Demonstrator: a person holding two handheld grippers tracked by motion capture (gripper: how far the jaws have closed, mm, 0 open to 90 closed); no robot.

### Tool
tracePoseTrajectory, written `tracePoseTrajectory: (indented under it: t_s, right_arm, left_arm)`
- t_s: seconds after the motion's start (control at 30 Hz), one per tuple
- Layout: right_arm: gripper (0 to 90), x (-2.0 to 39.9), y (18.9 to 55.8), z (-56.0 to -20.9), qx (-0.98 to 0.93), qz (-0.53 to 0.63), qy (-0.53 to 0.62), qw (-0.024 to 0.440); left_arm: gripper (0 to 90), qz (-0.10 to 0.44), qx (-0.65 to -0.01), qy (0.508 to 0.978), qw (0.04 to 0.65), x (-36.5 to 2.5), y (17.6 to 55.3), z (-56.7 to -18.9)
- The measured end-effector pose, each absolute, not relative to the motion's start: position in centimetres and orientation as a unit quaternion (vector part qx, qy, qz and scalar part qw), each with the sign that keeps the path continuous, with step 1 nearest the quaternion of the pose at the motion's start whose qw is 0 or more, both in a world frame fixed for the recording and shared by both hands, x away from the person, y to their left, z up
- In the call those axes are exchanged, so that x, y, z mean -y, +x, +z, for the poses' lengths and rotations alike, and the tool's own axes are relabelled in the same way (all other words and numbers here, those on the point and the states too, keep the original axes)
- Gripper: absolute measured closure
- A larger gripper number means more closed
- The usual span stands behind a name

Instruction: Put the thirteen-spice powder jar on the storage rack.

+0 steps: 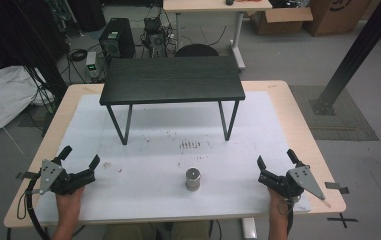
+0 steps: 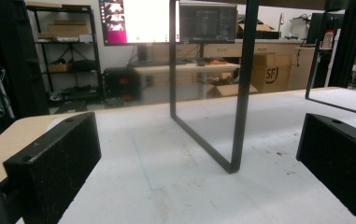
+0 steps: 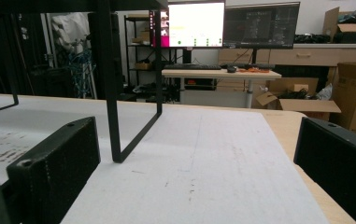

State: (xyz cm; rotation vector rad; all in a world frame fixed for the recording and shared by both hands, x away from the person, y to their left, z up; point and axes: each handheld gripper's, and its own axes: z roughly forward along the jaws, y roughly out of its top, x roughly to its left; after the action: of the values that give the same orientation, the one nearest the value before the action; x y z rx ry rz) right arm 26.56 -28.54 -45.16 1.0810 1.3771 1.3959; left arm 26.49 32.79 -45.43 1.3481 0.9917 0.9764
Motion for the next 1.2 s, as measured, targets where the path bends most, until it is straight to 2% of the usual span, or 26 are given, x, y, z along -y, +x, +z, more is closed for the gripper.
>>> tracePoseTrajectory:
  t_s: [0.27, 0.7, 1.2]
  right_arm:
    - [0.7, 27.9, 26.4, -43.6, -0.569, 0.572, 0.411, 0.424]
    - [1.1, 25.7, 25.5, -39.4, -0.606, 0.604, 0.354, 0.378]
    - [1.1, 22.8, 25.2, -37.8, -0.636, 0.626, 0.31, 0.327]
  left_arm:
    - [0.3, 0.416, -0.422, 0.573, 0.567, -32.8, 26.5, -45.4]
    - [0.2, 0.415, -0.422, 0.573, 0.567, -32.8, 26.5, -45.4]
    - [0.3, 0.415, -0.422, 0.573, 0.567, -32.8, 26.5, -45.4]
